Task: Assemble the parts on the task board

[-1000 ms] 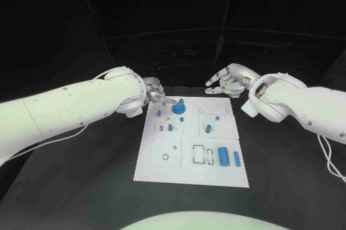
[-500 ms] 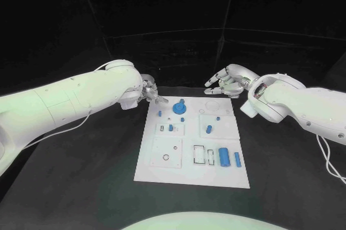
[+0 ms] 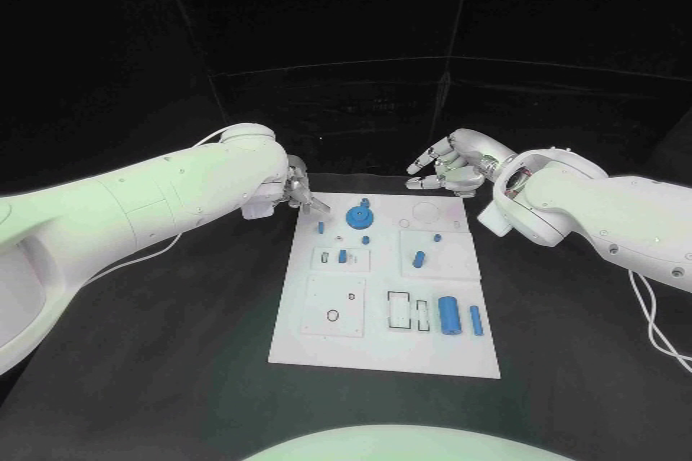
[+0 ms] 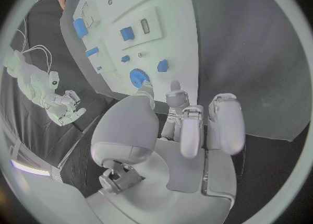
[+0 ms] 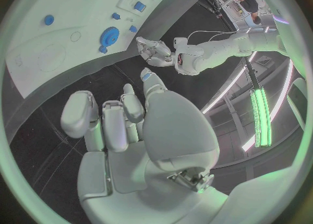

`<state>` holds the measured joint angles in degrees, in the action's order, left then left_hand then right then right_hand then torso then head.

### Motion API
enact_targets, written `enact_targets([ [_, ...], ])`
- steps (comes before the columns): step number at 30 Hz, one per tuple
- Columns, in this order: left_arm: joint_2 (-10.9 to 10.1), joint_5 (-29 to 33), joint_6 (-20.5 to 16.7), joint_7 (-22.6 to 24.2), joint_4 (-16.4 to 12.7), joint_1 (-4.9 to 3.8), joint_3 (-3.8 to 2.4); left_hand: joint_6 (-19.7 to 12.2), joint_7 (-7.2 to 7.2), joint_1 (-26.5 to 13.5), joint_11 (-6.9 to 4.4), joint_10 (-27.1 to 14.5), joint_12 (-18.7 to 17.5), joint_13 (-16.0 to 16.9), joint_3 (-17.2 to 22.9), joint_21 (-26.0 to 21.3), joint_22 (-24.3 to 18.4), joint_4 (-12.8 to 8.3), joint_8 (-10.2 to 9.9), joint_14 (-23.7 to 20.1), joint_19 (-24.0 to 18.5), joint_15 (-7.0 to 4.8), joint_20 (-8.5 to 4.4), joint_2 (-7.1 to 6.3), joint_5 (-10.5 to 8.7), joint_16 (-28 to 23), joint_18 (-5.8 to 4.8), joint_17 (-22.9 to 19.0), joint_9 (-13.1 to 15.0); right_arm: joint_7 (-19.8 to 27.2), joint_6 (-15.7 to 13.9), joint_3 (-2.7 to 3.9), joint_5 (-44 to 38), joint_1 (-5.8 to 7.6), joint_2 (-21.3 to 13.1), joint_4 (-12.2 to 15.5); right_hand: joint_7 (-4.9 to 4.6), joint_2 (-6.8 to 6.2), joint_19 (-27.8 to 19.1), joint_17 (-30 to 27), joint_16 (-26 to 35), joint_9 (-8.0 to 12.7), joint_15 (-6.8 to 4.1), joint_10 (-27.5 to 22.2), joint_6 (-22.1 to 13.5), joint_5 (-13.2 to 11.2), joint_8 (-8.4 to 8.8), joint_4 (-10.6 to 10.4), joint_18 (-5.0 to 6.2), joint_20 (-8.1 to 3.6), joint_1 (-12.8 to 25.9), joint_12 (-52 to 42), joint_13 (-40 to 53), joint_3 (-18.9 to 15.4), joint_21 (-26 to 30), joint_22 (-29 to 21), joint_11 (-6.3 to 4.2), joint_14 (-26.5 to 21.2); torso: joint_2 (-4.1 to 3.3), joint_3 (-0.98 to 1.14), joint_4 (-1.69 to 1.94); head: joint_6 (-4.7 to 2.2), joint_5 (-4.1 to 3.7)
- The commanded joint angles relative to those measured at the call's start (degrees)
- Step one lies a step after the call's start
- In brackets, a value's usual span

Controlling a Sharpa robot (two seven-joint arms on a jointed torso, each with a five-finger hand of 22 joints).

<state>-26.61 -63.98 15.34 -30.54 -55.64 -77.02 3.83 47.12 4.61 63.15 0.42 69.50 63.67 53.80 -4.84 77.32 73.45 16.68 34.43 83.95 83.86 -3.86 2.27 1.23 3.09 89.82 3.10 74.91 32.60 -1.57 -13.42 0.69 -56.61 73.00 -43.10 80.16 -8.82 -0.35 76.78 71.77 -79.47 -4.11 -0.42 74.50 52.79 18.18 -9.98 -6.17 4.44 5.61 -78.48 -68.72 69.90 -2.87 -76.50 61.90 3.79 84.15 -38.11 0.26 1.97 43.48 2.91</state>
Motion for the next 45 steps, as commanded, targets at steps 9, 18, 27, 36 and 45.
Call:
enact_targets([
  [9, 1.5, -0.7, 2.2, 0.6, 2.0, 0.5, 0.96, 0.9, -0.16, -0.3, -0.18, 0.6, 0.7, 0.6, -1.0, 1.0, 1.0, 0.0, -0.1, 6.1, 0.6, 0.36, 0.37, 0.89, -0.23, 0.2, 0.33, 15.1, -0.2, 0.6, -0.7, 0.03, -0.2, 0.11, 0.6, -0.3, 0.03, 0.2, -0.7, -0.3, 0.6, 0.1, -0.24, -0.6, -0.4, 0.0, -0.26, -0.3, 1.17, -0.06, 0.3, 0.4, -0.2, -0.1, 0.5, -0.4, -0.03, 1.6, -0.06, 0.02, 0.06, 0.12, -0.17],
  [18, 1.8, -0.4, 1.0, 1.7, 2.3, 0.88, 1.16, 1.1, -0.23, -0.1, -0.25, 0.8, 0.9, 0.8, -1.2, 1.2, 1.3, -0.1, -0.1, 6.1, 0.7, 0.3, 0.33, 1.19, -0.21, 0.2, 0.28, 15.1, -0.3, 0.7, -0.6, 0.03, -0.2, 0.1, 0.8, -0.4, 0.01, 0.23, -0.8, -0.4, 0.6, 0.1, -0.24, -0.6, -0.4, 0.1, -0.27, -0.3, 1.19, -0.05, 0.2, 0.4, -0.2, -0.1, 0.5, -0.5, -0.02, 1.6, 0.0, 0.06, 0.22, 0.24, -0.18],
  [27, 2.4, 1.7, 0.9, 3.0, 3.5, 1.01, 1.17, 1.7, -0.4, 2.0, -0.4, 1.0, 1.1, 0.8, -1.6, 1.4, 1.6, -0.4, -0.1, 6.1, 0.8, 0.17, 0.2, 1.54, -0.2, 0.2, 0.24, 15.1, -0.7, 0.7, -0.5, 0.03, -0.2, 0.1, 1.1, -0.5, 0.01, 0.23, -0.8, -0.4, 0.6, 0.1, -0.24, -0.6, -0.4, 0.1, -0.27, -0.3, 1.19, -0.05, 0.2, 0.4, -0.2, -0.1, 0.5, -0.5, -0.02, 1.6, -0.05, 0.03, 0.13, 0.31, -0.28],
  [36, 3.3, 2.0, 1.4, 3.0, 4.6, 1.29, 1.17, 2.3, -0.58, 3.9, -0.56, 1.3, 1.5, 1.0, -1.9, 1.5, 1.8, -0.7, 0.2, 6.1, 0.8, 0.05, 0.1, 1.74, -0.19, 0.2, 0.22, 15.1, -0.8, 0.7, -0.4, 0.03, -0.2, 0.1, 1.3, -0.6, 0.01, 0.25, -0.7, -0.3, 0.6, 0.1, -0.23, -0.6, -0.5, 0.1, -0.3, -0.3, 1.17, -0.05, 0.2, 0.3, -0.1, -0.1, 0.5, -0.5, -0.01, 1.6, -0.1, 0.06, 0.15, 0.37, -0.4],
  [45, 3.9, 2.1, 1.7, 2.3, 5.5, 1.52, 1.16, 2.5, -0.65, 4.3, -0.61, 1.4, 1.6, 1.1, -2.0, 1.6, 1.9, -0.8, 0.4, 6.1, 0.9, 0.01, 0.07, 1.74, -0.19, 0.2, 0.19, 15.1, -0.8, 0.7, -0.3, 0.03, -0.2, 0.1, 1.3, -0.6, 0.01, 0.25, -0.7, -0.3, 0.6, 0.1, -0.23, -0.6, -0.5, 0.1, -0.3, -0.3, 1.17, -0.05, 0.2, 0.3, -0.1, -0.1, 0.5, -0.5, -0.01, 1.6, -0.07, 0.08, 0.23, 0.39, -0.57],
])
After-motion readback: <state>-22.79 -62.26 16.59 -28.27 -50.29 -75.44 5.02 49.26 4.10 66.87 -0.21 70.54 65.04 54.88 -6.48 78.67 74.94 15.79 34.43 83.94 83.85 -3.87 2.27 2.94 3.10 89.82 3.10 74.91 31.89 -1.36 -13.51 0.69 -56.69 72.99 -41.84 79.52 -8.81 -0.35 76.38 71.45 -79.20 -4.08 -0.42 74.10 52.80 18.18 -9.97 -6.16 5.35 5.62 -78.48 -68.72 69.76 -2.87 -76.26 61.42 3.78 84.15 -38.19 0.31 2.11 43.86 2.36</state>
